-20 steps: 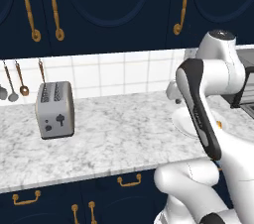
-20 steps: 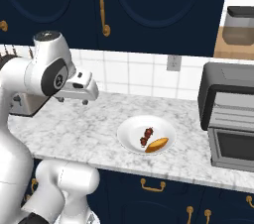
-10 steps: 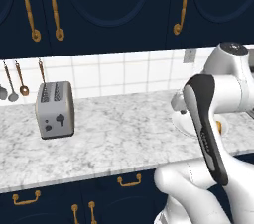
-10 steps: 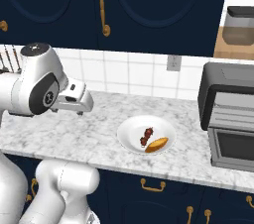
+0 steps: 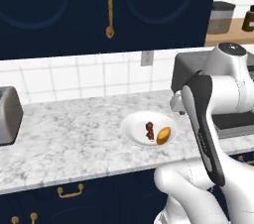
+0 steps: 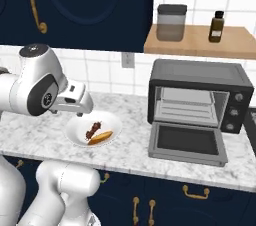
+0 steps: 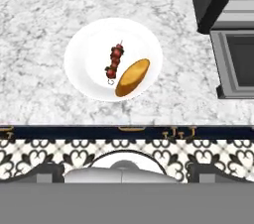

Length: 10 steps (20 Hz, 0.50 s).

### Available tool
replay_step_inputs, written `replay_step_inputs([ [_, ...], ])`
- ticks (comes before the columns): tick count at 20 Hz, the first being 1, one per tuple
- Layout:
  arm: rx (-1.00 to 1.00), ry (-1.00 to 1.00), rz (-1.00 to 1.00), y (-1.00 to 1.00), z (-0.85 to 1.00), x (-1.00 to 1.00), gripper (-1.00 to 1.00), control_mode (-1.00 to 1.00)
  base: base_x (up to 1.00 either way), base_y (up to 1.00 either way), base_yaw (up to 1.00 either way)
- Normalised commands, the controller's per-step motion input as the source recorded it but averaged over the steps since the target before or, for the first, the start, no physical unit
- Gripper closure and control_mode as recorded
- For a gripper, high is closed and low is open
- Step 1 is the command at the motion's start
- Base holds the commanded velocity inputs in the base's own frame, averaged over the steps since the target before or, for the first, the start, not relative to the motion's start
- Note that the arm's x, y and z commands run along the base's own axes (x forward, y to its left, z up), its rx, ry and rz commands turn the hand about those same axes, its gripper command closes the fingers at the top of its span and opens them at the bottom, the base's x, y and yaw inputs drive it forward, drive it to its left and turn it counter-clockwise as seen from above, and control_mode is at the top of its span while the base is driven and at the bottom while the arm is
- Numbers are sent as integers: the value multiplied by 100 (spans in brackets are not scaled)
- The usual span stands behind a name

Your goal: Pick up the kebab skewer and baguette bread, and place them inside the toaster oven. Close the toaster oven door and start by setting the timer.

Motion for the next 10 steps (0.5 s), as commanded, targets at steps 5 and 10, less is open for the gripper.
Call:
replay_step_inputs([
  [5, 0, 0, 0, 0, 0, 0, -100, 100, 5, -92, 0],
  [10, 0, 0, 0, 0, 0, 0, -100, 100, 43, -39, 0],
])
